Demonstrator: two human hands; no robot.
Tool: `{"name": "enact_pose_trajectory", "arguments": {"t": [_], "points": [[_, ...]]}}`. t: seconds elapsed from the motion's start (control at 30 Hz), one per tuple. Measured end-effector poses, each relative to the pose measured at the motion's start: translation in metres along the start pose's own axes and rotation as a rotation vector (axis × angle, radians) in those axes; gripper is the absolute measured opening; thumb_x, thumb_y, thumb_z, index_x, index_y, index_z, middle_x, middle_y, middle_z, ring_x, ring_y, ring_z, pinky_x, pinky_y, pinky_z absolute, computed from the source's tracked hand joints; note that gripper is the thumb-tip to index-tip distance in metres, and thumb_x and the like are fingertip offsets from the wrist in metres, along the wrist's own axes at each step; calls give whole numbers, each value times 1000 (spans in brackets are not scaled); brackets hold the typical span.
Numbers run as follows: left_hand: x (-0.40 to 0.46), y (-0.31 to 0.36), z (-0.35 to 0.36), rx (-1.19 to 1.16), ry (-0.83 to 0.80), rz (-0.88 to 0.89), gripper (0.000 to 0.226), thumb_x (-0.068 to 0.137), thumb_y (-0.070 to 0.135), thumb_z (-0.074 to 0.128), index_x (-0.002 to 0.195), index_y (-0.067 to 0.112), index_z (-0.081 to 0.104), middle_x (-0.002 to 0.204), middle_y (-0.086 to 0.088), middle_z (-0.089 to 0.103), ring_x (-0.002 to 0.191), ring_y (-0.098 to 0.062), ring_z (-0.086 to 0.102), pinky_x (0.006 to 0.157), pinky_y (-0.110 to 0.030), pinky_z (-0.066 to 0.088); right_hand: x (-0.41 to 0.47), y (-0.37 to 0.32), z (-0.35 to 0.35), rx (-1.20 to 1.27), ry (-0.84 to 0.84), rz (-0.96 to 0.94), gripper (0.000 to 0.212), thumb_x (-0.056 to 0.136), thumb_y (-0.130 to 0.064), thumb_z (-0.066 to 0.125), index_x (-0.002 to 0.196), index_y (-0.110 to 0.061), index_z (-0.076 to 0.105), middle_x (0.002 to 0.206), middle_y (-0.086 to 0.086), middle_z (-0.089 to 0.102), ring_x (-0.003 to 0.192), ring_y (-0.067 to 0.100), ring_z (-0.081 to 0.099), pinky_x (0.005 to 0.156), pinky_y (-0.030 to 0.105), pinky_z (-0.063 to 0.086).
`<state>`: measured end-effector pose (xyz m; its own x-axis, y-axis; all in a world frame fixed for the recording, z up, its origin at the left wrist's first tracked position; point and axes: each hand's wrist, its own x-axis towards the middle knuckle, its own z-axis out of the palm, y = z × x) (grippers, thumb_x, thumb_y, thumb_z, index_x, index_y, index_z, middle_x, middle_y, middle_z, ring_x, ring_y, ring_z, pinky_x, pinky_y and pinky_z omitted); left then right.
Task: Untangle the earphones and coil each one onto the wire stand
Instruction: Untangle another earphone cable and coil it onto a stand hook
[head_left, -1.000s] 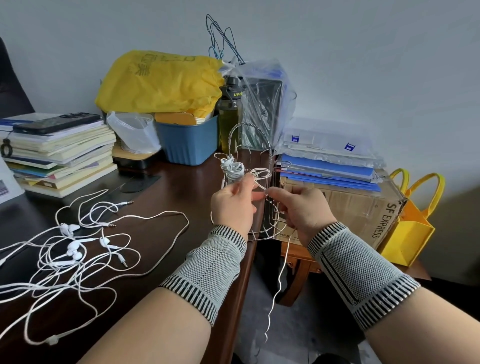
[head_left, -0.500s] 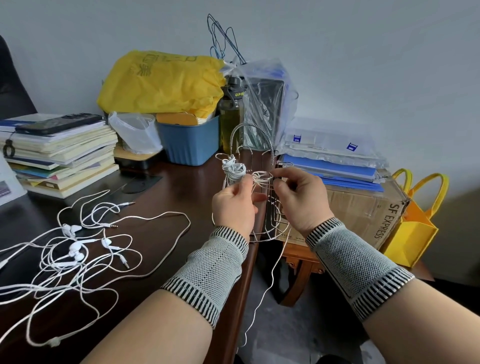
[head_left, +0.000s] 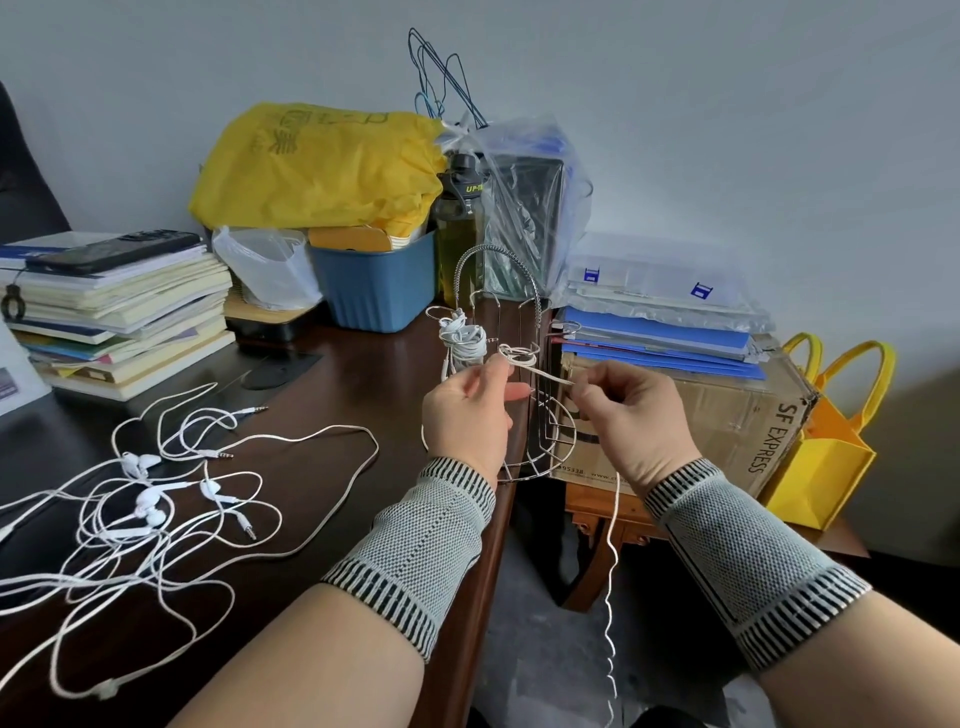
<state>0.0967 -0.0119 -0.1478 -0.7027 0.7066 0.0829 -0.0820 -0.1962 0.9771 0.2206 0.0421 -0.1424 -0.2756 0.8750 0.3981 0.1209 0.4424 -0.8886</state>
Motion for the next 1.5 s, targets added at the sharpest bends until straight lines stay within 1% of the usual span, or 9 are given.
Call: {"name": "enact_pose_trajectory", "arguments": {"t": [0.1,0.23,0.43,0.6,0.87,1.3,1.37,1.43,1.5], "points": [[-1,1,0,3,-10,12,16,90,30,66,80,19,70,72,2,75,36,-4,37,39,-18,32,1,5,-8,44,40,82,15,82,-8,69,67,-11,65,61,2,60,55,11,51,52,22,46],[-2,2,0,12,-9,32,8,89,29,68,81,28,69,71,4,74,37,-2,39,42,-18,37,4,9,-18,265,132,249,19,79,-9,75,67,-11,60,56,-4,55,44,4,45,40,16,38],[0,0,0,38,4,39,9,89,32,68,80,32,68,71,6,74,40,0,44,47,-20,42,8,10,-34,23,25,298,9,84,-13,71,77,-9,68,71,3,65,56,10,52,55,25,45],[1,-1,0,46,7,49,11,89,32,68,78,32,68,70,6,74,41,-1,44,49,-21,42,14,-15,-31,-374,81,100,18,85,-29,70,71,-18,65,68,1,66,61,15,60,63,34,55],[4,-2,1,-10,0,4,11,87,31,71,86,21,72,68,1,73,48,-2,57,48,-17,44,22,-75,9,-548,70,-299,14,87,-24,67,75,-17,69,57,-16,51,50,-2,46,45,4,31],[-2,7,1,-57,-24,-2,13,91,6,64,90,-7,67,53,3,58,37,1,51,42,-10,40,21,-54,39,-642,58,-498,10,83,-20,69,77,-15,73,76,2,71,69,21,64,62,29,49],[2,2,-1,51,-7,34,13,91,7,63,86,-3,68,56,3,57,50,-6,58,52,-23,51,19,-54,44,-678,-9,-537,10,82,-19,68,76,-14,74,79,3,70,70,22,64,64,34,53],[8,-6,-4,207,-10,80,24,91,11,61,71,25,64,68,4,57,74,-24,62,77,-41,56,17,-54,48,-730,-47,-604,12,81,-18,67,74,-12,74,78,3,69,66,23,63,61,38,54],[5,1,-6,271,4,30,38,91,10,59,63,33,49,66,10,53,75,-21,58,78,-38,52,14,-51,48,-781,-68,-647,15,82,-18,65,73,-10,74,82,3,69,64,25,63,57,38,54]]}}
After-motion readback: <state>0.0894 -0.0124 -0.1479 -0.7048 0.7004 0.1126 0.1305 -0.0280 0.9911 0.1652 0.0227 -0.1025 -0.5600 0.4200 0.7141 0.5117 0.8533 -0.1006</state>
